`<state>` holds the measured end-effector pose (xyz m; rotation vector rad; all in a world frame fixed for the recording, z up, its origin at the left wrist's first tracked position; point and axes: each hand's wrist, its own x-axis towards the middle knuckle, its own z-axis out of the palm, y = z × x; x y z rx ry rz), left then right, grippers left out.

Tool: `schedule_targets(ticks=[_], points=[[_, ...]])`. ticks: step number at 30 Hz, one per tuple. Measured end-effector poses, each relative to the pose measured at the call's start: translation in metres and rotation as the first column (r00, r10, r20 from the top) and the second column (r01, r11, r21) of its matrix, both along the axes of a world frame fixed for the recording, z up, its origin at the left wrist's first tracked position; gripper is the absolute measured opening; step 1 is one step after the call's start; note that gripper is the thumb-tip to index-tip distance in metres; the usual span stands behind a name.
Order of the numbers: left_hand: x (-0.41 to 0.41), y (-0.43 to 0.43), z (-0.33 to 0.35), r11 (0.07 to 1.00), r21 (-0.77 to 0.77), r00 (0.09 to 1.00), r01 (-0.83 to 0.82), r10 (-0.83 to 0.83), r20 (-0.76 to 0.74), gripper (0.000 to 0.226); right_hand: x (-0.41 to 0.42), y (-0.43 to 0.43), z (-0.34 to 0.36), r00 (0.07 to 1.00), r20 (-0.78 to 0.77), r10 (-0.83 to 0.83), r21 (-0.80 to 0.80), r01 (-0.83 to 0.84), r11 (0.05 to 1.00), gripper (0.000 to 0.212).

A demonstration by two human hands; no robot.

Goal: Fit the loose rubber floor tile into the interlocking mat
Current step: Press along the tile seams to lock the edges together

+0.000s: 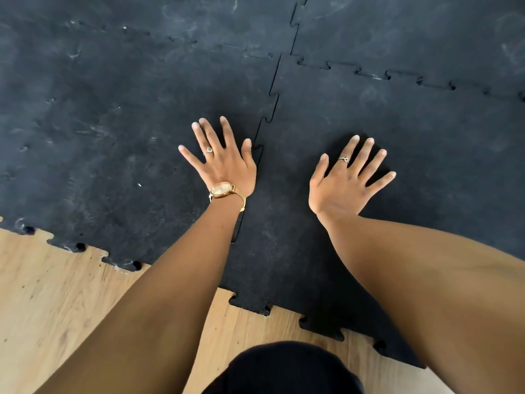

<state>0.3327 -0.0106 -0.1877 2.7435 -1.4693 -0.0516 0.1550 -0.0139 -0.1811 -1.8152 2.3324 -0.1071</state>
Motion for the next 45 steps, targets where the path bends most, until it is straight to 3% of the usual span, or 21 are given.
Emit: schedule_targets(ticks=[8,11,13,14,16,17,19,21,27,30,32,34,36,38,41,45], points=[[-0.005,-0.004,0.015,0.998,0.048,0.992,-0.050,0.055,-0.111,0.070,0.000,0.000,-0.001,1.000,0.008,-0.008,-0.002,0.008,1.000,0.068],[0.004,-0.031,0.042,0.978,-0.086,0.948,-0.189,0.158,-0.277,0.055,0.000,0.000,-0.001,1.000,0.007,-0.011,-0.002,0.011,1.000,0.068],[0.013,-0.058,0.064,0.950,-0.237,0.901,-0.202,0.085,-0.425,0.049,0.000,0.000,-0.001,1.000,-0.003,-0.009,0.002,0.009,1.000,0.068],[0.013,-0.068,0.074,0.933,-0.331,0.915,-0.144,-0.002,-0.403,0.048,0.000,0.000,0.000,1.000,-0.006,-0.009,0.005,0.009,1.000,0.068],[0.007,-0.076,0.079,0.888,-0.459,0.972,-0.009,-0.101,-0.214,0.052,0.000,0.000,-0.001,1.000,-0.001,-0.011,0.008,0.011,1.000,0.068],[0.000,-0.073,0.074,0.902,-0.429,0.988,0.048,-0.105,-0.110,0.056,0.000,0.000,-0.001,1.000,0.001,-0.011,0.007,0.011,1.000,0.068],[-0.016,-0.058,0.043,0.973,-0.198,0.992,0.117,-0.124,-0.021,0.065,0.000,0.000,-0.002,1.000,0.004,-0.015,0.002,0.015,1.000,0.068],[-0.021,-0.047,0.016,0.991,-0.059,0.991,0.118,-0.122,-0.060,0.068,0.000,0.000,-0.003,1.000,-0.001,-0.014,-0.001,0.014,1.000,0.068],[-0.015,-0.055,0.007,0.992,0.055,0.993,0.118,-0.116,-0.027,0.071,0.000,0.000,-0.001,1.000,0.004,-0.006,0.008,0.006,1.000,0.068],[-0.012,-0.060,0.015,0.983,0.140,0.988,0.123,-0.107,-0.115,0.074,-0.001,0.000,-0.002,1.000,0.000,-0.007,0.005,0.007,1.000,0.068],[0.000,-0.077,0.031,0.992,0.048,0.982,0.119,-0.110,-0.153,0.074,-0.001,0.000,-0.002,1.000,0.008,-0.003,0.000,0.003,1.000,0.068],[0.009,-0.097,0.045,0.979,-0.128,0.985,0.158,-0.165,-0.048,0.067,0.000,-0.001,-0.003,1.000,0.005,-0.008,-0.008,0.008,1.000,0.069],[0.003,-0.101,0.048,0.956,-0.184,0.973,0.228,-0.216,0.080,0.062,-0.001,-0.001,-0.003,1.000,0.001,-0.012,-0.002,0.012,1.000,0.069],[-0.009,-0.091,0.032,0.958,-0.104,0.962,0.267,-0.258,0.092,0.062,-0.001,0.000,-0.003,1.000,0.007,-0.008,0.001,0.008,1.000,0.069],[-0.012,-0.083,0.018,0.982,-0.039,0.983,0.184,-0.183,0.031,0.067,0.000,-0.001,-0.002,1.000,0.007,-0.007,0.001,0.007,1.000,0.068],[-0.015,-0.083,0.023,0.947,-0.002,0.939,0.322,-0.320,0.125,0.066,-0.001,0.000,0.000,1.000,0.019,-0.005,0.010,0.005,1.000,0.068]])
